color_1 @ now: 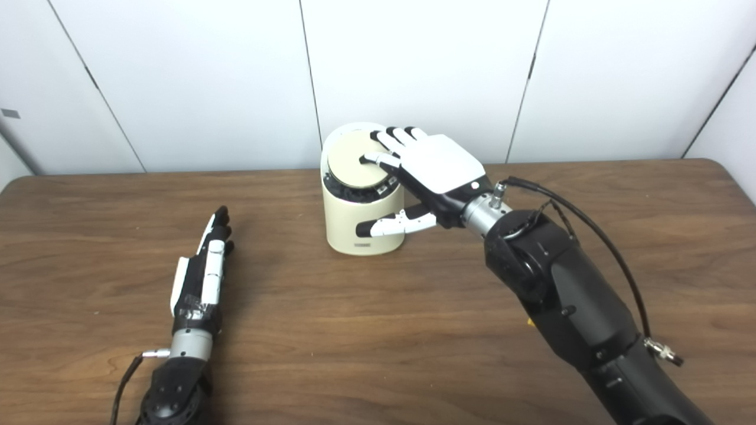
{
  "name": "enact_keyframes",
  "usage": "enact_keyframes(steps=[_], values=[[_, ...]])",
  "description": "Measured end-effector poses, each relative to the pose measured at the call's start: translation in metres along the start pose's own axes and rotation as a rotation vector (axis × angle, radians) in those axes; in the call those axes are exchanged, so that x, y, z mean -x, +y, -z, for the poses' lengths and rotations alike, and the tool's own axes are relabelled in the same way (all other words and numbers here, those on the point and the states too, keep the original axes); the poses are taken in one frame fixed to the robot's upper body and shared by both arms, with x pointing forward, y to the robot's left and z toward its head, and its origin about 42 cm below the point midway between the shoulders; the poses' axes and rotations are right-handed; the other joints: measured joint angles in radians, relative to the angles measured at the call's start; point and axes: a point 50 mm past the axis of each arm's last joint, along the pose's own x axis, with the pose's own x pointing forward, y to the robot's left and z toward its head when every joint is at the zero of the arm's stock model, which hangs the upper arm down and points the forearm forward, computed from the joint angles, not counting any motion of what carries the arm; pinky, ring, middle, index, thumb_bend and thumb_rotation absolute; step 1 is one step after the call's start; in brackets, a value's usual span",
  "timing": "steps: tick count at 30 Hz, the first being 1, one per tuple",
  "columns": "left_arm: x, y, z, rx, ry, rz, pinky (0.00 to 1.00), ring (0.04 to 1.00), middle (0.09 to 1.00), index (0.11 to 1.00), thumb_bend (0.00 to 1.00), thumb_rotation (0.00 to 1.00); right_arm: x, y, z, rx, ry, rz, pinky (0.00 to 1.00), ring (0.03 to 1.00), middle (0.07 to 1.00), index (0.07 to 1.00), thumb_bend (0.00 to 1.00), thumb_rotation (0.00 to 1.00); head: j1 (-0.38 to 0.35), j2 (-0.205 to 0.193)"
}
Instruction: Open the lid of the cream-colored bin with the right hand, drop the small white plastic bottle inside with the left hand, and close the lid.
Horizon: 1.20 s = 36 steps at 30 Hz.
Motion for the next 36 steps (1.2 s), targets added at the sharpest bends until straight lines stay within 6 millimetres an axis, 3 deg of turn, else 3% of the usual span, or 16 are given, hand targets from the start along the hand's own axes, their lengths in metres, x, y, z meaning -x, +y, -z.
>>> enact_keyframes(steps=[36], values=[[-0.001,-0.001,-0.002,-0.009,0.020,-0.002,1.00,1.000,1.000,1.000,0.62,1.00,0.013,0.010,-0.005,-0.017,-0.009,-0.002,1.00,1.000,1.000,0.843,0.60,0.96,0.003,0.015]])
